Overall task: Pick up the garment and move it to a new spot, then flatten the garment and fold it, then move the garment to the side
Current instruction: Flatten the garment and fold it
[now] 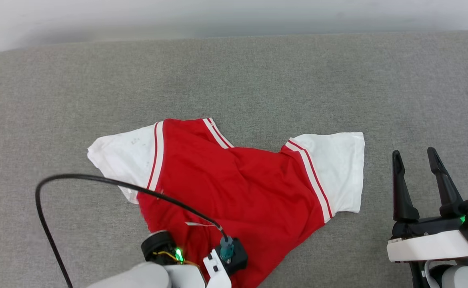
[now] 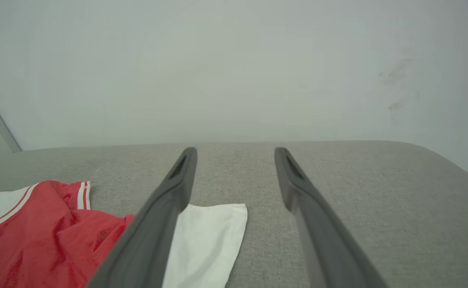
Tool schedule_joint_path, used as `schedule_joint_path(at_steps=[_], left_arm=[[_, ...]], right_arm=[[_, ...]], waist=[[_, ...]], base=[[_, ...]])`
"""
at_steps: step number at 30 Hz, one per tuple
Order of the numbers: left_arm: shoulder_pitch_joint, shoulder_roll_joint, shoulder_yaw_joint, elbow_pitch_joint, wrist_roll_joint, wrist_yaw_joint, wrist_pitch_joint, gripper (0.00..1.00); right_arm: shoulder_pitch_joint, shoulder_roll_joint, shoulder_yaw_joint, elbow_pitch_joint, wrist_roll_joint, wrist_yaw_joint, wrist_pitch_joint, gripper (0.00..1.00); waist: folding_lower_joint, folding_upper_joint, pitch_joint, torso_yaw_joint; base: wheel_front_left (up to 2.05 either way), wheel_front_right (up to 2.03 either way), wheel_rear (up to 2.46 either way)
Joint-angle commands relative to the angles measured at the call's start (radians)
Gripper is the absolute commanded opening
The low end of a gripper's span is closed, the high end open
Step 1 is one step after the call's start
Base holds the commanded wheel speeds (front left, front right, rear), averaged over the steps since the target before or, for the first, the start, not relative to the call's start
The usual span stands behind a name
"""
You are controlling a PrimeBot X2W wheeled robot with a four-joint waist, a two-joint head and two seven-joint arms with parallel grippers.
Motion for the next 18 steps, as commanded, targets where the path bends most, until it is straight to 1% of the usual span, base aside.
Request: schedule_joint_path(at_steps=[1,3,5,6,7,8,9,12,15,16,18], left_arm=[[0.038,-0.020,0.001,0.026,0.012,0.001,0.013,0.00],[0.046,-0.026,0.001,0.035,0.013,0.001,0.012,0.00],[0.038,-0.035,0.000,0.050,0.022,0.001,-0.018,0.00],[0.028,-0.036,0.001,0.056,0.022,0.001,-0.039,0.04],[0.018,-0.035,0.002,0.058,0.020,0.001,-0.054,0.31],[0.006,-0.031,0.003,0.056,0.028,0.001,-0.071,0.83],[-0.009,-0.024,0.003,0.058,0.033,0.001,-0.099,1.00],[-0.030,-0.003,0.006,0.047,0.035,0.001,-0.178,1.00],[-0.036,0.023,0.045,0.017,0.025,0.006,-0.252,1.00],[-0.040,0.035,0.060,0.001,0.038,0.012,-0.281,1.00],[-0.037,0.055,0.093,-0.026,0.054,0.046,-0.337,1.00]], right_arm=[[0.002,0.002,0.000,0.005,-0.007,0.000,-0.002,1.00],[0.000,0.002,0.000,0.006,-0.008,0.000,-0.002,1.00],[0.001,0.002,-0.003,0.010,-0.009,0.000,-0.002,1.00],[0.005,0.002,-0.007,0.011,-0.008,0.000,-0.002,1.00],[0.010,0.002,-0.010,0.013,-0.008,0.000,-0.002,1.00],[0.017,0.002,-0.012,0.015,-0.007,0.000,-0.002,1.00],[0.023,0.002,-0.016,0.017,-0.006,0.000,-0.002,1.00],[0.037,0.002,-0.025,0.019,-0.001,0.000,-0.002,1.00],[0.047,0.002,-0.034,0.010,-0.005,0.000,-0.002,1.00],[0.046,0.002,-0.039,0.003,-0.014,0.000,-0.002,1.00],[0.036,-0.001,-0.052,-0.008,-0.029,0.000,-0.002,1.00]], waist=[[0.0001,0.0000,0.006,-0.005],[0.0001,0.0000,0.006,-0.008],[0.0001,0.0000,0.001,-0.009],[0.0001,0.0000,-0.004,-0.009],[0.0001,0.0000,-0.012,-0.008],[0.0001,0.0000,-0.019,-0.006],[0.0001,0.0000,-0.027,-0.004],[0.0001,0.0000,-0.055,0.005],[0.0001,0.0000,-0.080,0.017],[0.0001,0.0000,-0.087,0.022],[0.0001,0.0000,-0.098,0.033]], base=[[0.00,0.00,0.00],[0.00,0.00,0.00],[0.00,0.00,0.00],[0.00,0.00,0.00],[0.00,0.00,0.00],[0.00,0.00,0.00],[0.00,0.00,0.00],[0.00,0.00,0.00],[0.00,0.00,0.00],[0.00,0.00,0.00],[0.00,0.00,0.00]])
